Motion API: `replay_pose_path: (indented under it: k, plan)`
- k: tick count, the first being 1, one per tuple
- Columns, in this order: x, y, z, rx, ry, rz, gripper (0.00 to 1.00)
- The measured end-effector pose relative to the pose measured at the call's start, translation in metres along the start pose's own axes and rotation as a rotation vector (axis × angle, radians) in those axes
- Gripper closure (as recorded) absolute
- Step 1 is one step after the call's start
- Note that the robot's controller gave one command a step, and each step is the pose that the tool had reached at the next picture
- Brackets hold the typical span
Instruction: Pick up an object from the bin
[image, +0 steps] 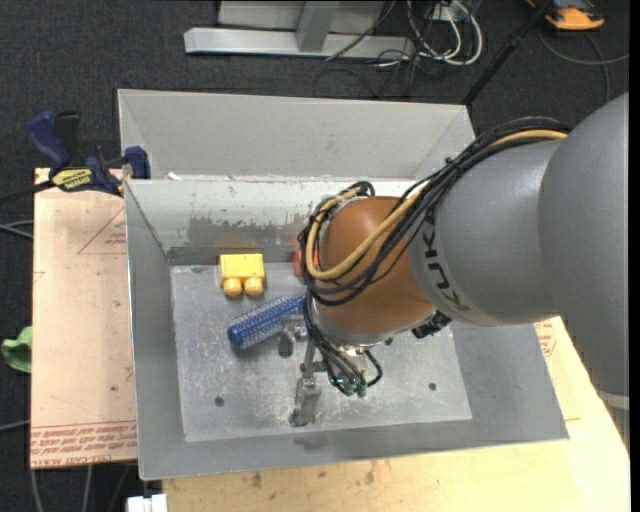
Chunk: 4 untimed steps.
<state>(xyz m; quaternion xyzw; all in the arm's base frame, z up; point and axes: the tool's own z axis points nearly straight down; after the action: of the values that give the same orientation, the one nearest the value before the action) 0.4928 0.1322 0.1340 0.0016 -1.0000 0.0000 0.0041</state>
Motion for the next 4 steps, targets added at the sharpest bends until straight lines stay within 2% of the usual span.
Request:
replay_pose_path:
  k: [1, 2, 3, 4]
  plan:
    - [-0.072, 0.028, 0.038, -0.004, -0.017, 0.044, 0.0]
    - [-0.069, 0.026, 0.038, -0.002, -0.011, 0.046, 1.0]
    - [-0.068, 0.026, 0.038, -0.001, -0.003, 0.046, 0.0]
    - [-0.156, 0.045, -0.028, -0.002, -0.02, -0.109, 0.0]
